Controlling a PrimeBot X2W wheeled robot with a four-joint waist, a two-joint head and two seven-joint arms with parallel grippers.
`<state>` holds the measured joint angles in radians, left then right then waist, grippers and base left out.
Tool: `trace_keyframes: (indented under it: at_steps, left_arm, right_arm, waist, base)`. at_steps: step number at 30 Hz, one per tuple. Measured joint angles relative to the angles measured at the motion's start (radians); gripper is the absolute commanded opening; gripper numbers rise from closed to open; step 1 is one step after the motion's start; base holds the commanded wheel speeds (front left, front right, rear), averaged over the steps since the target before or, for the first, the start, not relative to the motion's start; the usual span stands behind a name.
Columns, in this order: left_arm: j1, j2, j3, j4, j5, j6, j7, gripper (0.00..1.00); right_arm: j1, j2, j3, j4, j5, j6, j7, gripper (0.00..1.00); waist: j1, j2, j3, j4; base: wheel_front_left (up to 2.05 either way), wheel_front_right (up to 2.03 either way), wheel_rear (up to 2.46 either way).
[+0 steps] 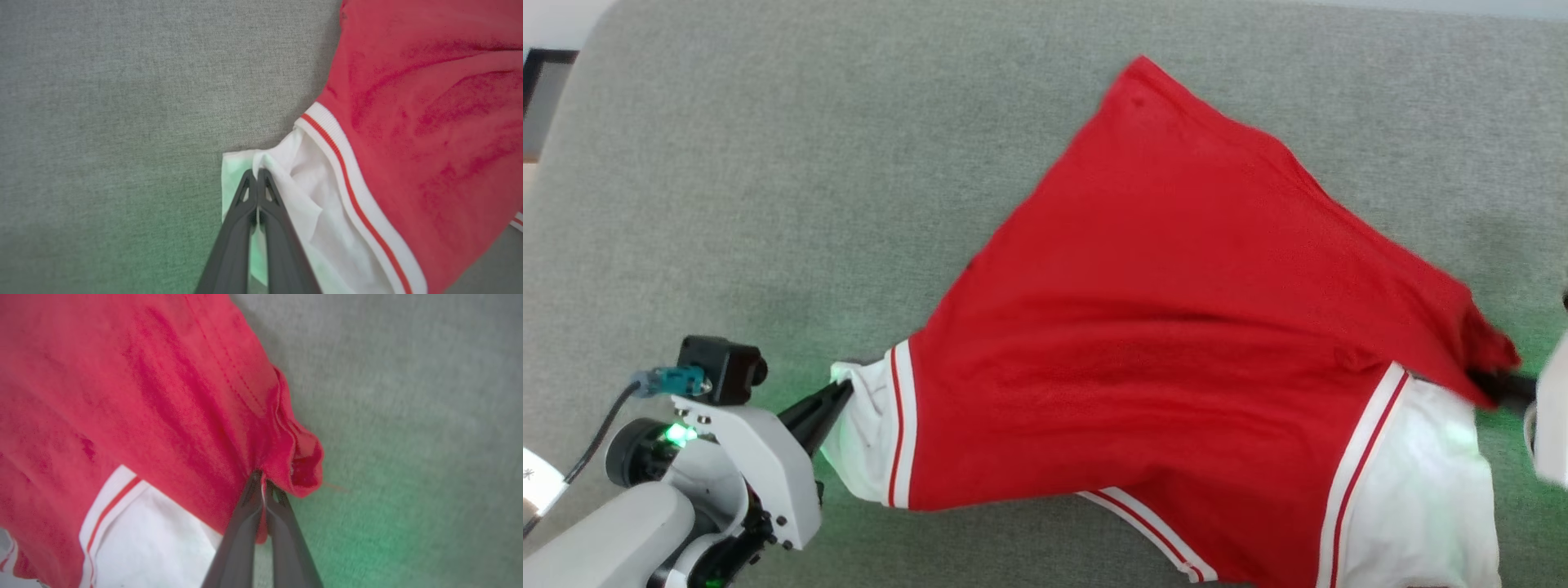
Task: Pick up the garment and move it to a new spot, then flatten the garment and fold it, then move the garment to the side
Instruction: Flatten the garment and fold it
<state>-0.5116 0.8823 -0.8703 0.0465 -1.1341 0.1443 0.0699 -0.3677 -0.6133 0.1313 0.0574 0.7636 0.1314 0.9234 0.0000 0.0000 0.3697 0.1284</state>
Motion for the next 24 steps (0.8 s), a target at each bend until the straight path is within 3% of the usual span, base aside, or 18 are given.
trace_keyframes:
  at_steps: [4,8,9,10,15,24]
  left_arm:
    - [0.0,0.004,0.001,-0.007,0.0,0.005,0.002,0.0]
    - [-0.002,0.003,-0.001,-0.008,0.0,0.005,0.006,0.0]
    - [-0.002,0.003,-0.002,-0.007,0.0,0.005,0.009,0.0]
    - [-0.002,0.002,-0.002,-0.006,0.0,0.005,0.009,0.0]
    - [-0.001,0.001,-0.008,-0.004,0.0,0.005,0.01,0.0]
    - [0.008,0.001,-0.014,-0.006,0.0,0.005,0.013,0.0]
  right_arm:
    - [0.16,0.083,-0.128,-0.092,-0.03,0.0,0.011,0.0]
    - [0.231,0.158,-0.184,-0.139,-0.099,0.0,0.002,0.0]
    - [0.24,0.174,-0.189,-0.144,-0.119,0.0,-0.008,0.44]
    - [0.245,0.187,-0.194,-0.144,-0.137,0.0,-0.02,1.0]
    - [0.272,0.23,-0.198,-0.173,-0.158,0.002,-0.024,1.0]
    - [0.301,0.218,-0.264,-0.371,-0.174,0.0,0.024,1.0]
  waist:
    - [0.0001,0.0,0.0,-0.01]
    - [0.0001,0.0001,0.001,-0.013]
    - [0.0,0.0,-0.001,-0.014]
    - [0.0,0.0,-0.003,-0.015]
    - [0.0,0.0,-0.017,-0.017]
    - [0.0,0.0,-0.048,-0.013]
  base:
    - [0.0,0.0,0.0]
    - [0.0,0.0,0.0]
    - [0.0,0.0,0.0]
    - [0.0,0.0,0.0]
    - [0.0,0.0,0.0]
    - [0.0,0.0,0.0]
